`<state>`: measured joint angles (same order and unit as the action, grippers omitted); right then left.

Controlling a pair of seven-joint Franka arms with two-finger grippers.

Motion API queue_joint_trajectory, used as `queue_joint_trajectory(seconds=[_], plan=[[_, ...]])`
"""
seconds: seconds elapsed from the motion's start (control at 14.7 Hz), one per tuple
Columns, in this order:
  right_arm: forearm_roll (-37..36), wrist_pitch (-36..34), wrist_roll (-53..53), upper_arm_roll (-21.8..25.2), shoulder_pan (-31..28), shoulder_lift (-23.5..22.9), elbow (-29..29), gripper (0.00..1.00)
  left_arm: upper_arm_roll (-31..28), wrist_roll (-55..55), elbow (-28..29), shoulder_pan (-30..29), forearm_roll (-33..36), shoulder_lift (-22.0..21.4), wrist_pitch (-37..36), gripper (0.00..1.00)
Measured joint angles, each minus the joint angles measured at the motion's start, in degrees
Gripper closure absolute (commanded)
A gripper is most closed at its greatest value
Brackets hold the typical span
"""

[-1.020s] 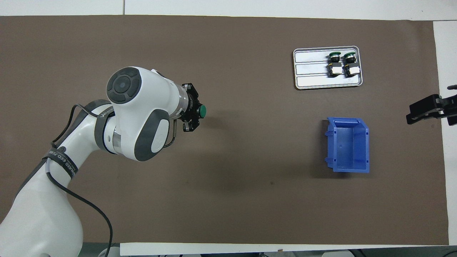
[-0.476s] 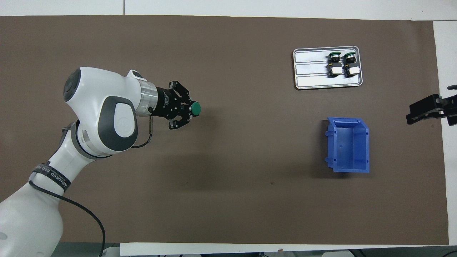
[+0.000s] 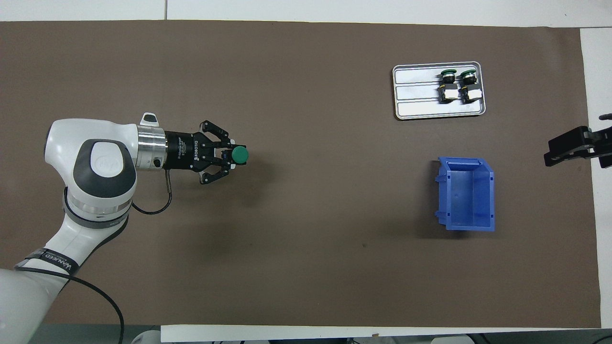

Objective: Place and press button with both arms

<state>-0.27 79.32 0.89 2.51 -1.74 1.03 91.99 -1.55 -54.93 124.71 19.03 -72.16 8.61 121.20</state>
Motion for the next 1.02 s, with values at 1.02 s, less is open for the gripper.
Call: queue_joint_trajectory(seconds=[1.02], plan=[[0.00,0.00,0.00,0.00,0.00,0.00,0.00,0.02,0.31,25.01,9.94,-1.74,-25.36,3.55,-8.49,0.92]])
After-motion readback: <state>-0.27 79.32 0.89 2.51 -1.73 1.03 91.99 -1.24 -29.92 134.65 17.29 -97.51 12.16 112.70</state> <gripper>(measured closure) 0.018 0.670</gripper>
